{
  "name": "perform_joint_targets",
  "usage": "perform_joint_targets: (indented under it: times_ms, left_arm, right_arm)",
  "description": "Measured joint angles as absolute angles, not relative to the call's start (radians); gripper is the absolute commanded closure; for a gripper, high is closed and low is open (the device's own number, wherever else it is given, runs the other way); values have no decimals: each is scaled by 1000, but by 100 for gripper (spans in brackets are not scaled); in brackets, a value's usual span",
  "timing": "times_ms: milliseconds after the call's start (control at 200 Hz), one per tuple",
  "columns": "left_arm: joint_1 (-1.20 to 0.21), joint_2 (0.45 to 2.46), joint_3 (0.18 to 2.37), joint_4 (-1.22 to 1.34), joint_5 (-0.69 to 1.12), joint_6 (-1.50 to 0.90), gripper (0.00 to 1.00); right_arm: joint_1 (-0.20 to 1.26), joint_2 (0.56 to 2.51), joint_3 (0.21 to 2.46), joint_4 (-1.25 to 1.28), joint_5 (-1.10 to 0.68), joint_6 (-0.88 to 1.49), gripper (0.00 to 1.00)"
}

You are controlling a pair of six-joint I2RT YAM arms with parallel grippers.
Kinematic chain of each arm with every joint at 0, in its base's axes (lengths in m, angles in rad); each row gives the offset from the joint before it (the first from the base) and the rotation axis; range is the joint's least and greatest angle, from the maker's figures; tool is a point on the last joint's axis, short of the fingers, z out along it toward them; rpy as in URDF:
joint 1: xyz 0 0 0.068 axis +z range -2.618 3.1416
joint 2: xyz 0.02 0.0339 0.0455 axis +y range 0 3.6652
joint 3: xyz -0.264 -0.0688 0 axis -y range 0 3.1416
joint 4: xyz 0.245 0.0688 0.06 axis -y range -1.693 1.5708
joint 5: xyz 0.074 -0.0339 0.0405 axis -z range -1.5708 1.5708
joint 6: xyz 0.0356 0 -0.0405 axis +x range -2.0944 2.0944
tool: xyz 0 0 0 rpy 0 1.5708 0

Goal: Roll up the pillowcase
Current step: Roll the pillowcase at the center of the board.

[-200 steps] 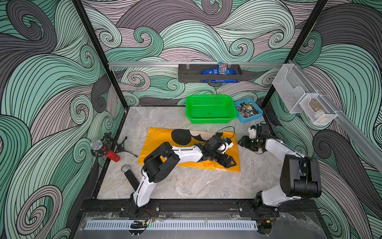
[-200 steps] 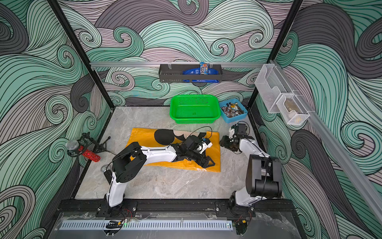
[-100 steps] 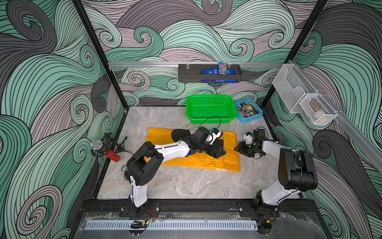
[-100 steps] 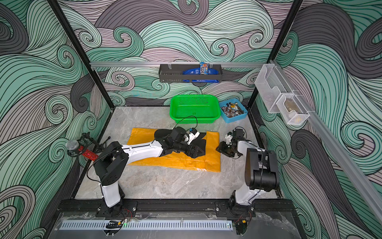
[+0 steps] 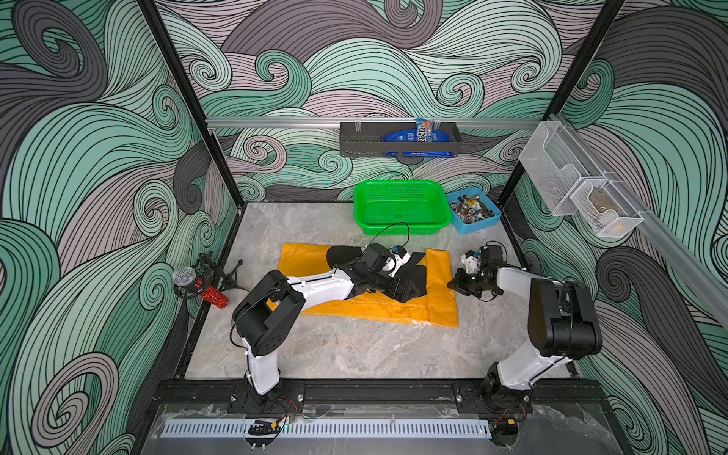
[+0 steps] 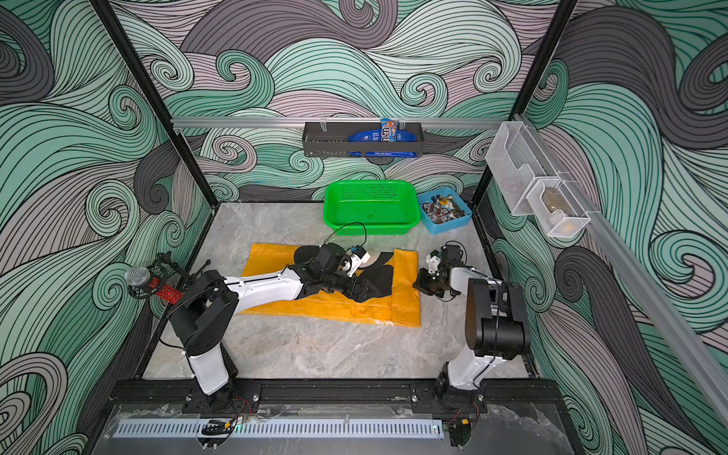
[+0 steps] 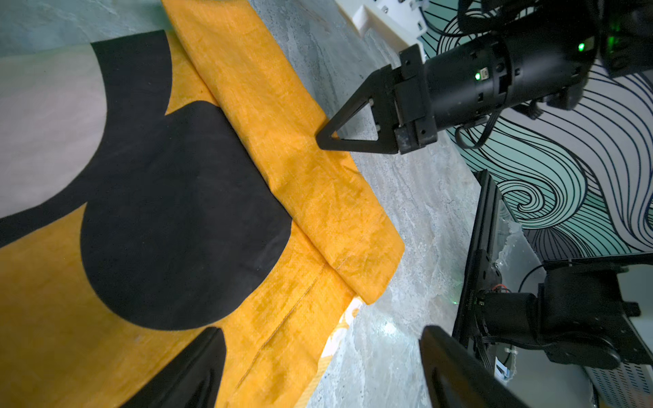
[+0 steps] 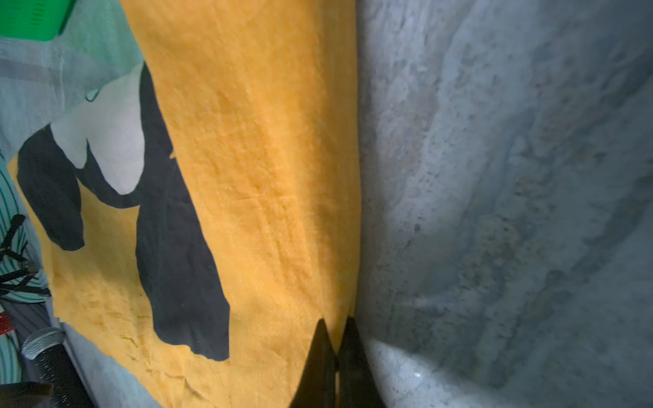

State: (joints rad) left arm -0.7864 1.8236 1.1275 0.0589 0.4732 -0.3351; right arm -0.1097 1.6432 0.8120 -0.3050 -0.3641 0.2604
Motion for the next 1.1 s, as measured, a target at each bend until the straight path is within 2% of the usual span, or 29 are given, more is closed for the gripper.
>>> perform_joint_targets:
  times_ms: [160,430,635,1096]
  left_arm:
    - [-784,1824,1127,59,474,-336,11]
    - [-784,1824,1127,59,475,-337,12]
    - [-784,1824,1127,59,475,-337,12]
    - [-784,1823,1099,59,475,-337,12]
  right_arm:
    - [-118,1581,812,-344,-260,262,100]
    - [-133,1537,873,-442,-56,272,90]
    - [-74,1539,949,-495,-29,308,82]
    - [101,1584,1044,-528,-60,395,86]
